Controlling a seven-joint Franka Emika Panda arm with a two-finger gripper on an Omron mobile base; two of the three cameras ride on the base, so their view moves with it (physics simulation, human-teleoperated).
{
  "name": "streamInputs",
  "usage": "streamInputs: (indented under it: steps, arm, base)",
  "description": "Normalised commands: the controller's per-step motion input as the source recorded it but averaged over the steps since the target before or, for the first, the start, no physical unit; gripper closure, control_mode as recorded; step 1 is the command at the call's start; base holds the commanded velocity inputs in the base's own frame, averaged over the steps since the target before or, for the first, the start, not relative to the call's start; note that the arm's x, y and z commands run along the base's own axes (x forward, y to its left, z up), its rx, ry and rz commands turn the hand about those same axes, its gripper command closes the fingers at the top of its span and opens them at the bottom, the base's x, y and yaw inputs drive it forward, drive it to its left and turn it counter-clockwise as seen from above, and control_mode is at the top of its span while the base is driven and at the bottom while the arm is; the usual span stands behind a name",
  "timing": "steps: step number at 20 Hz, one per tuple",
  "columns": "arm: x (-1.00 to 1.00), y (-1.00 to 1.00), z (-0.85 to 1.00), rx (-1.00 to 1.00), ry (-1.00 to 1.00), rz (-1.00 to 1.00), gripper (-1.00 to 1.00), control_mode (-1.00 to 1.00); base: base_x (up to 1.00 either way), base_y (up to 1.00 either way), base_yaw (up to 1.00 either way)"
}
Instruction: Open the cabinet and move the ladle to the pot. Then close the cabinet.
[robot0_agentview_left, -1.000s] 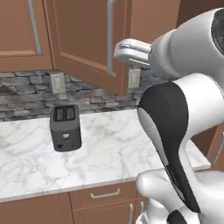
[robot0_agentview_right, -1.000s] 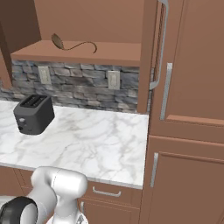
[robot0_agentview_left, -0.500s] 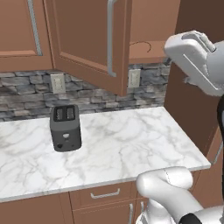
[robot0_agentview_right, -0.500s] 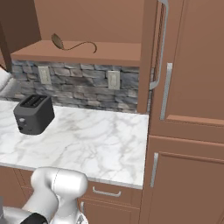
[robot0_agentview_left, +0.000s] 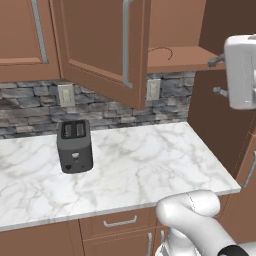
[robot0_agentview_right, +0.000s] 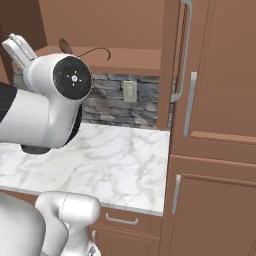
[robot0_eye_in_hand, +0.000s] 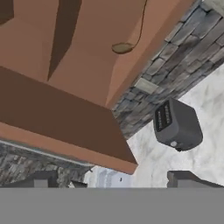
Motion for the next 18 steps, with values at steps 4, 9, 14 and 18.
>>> streamInputs:
  steps: [4, 9, 14, 18]
  arm:
    - [0.39, 0.01, -0.27, 0.26, 0.02, 0.28, -1.0, -1.0]
    - [0.42, 0.04, -0.1, 0.1, 0.0, 0.07, -1.0, -1.0]
    - [0.47, 0.05, 0.0, 0.03, 0.0, 0.01, -1.0, -1.0]
    - [0.39, 0.14, 0.0, 0.0, 0.0, 0.0, -1.0, -1.0]
  base:
    - [0.0, 0.0, 0.0]
    - [0.0, 0.0, 0.0]
    - [0.0, 0.0, 0.0]
    - [0.0, 0.0, 0.0]
